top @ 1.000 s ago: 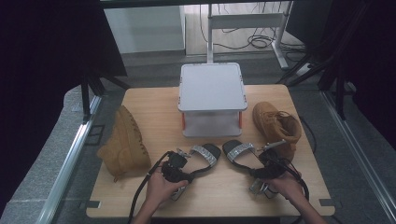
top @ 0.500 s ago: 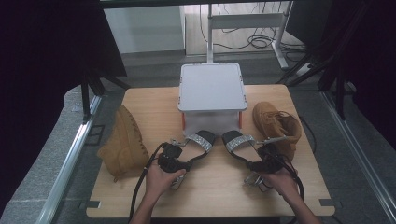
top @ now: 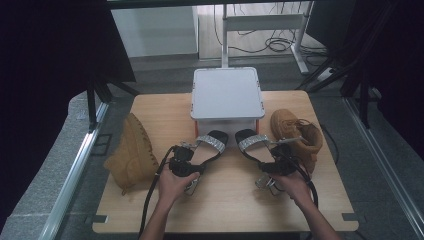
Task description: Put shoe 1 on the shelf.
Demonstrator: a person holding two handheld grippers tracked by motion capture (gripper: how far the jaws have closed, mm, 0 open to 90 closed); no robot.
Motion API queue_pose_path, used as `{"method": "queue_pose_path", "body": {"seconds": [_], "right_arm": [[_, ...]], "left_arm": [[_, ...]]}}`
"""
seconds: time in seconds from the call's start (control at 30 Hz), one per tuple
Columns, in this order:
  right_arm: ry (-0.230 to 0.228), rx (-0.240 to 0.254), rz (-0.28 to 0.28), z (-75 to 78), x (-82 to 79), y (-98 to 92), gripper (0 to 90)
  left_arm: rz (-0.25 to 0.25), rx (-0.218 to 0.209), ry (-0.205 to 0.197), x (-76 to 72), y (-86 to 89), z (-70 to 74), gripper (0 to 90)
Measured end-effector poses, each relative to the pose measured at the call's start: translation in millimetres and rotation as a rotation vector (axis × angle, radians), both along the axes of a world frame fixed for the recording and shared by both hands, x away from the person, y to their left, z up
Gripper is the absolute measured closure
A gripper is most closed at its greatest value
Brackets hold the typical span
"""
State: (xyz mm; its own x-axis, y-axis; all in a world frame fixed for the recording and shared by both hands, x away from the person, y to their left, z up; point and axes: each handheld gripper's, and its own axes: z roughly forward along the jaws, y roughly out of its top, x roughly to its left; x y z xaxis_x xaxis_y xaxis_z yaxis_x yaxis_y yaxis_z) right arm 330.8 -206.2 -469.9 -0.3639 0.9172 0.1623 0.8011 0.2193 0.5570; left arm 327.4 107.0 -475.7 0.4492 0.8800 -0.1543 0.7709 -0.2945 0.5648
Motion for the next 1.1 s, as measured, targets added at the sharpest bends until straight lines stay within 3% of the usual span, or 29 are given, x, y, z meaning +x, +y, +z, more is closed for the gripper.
{"method": "queue_pose_path", "body": {"seconds": [0.23,0.8,0.97,1.1], "right_arm": [[-0.018,0.007,-0.018,4.4,14.4,10.0,42.5],[-0.007,0.061,-0.077,1.7,42.5,28.2,42.6],[-0.01,0.075,-0.109,2.3,52.5,34.1,42.6],[0.02,0.102,-0.165,-4.8,61.5,37.3,42.5]], "left_arm": [[0.035,-0.02,-0.012,13.1,-1.2,3.7,41.8],[0.102,-0.05,-0.019,37.4,-8.0,0.4,41.8],[0.133,-0.064,-0.02,46.5,-12.1,-3.0,41.8],[0.158,-0.059,-0.045,50.1,-16.1,-2.7,41.8]]}}
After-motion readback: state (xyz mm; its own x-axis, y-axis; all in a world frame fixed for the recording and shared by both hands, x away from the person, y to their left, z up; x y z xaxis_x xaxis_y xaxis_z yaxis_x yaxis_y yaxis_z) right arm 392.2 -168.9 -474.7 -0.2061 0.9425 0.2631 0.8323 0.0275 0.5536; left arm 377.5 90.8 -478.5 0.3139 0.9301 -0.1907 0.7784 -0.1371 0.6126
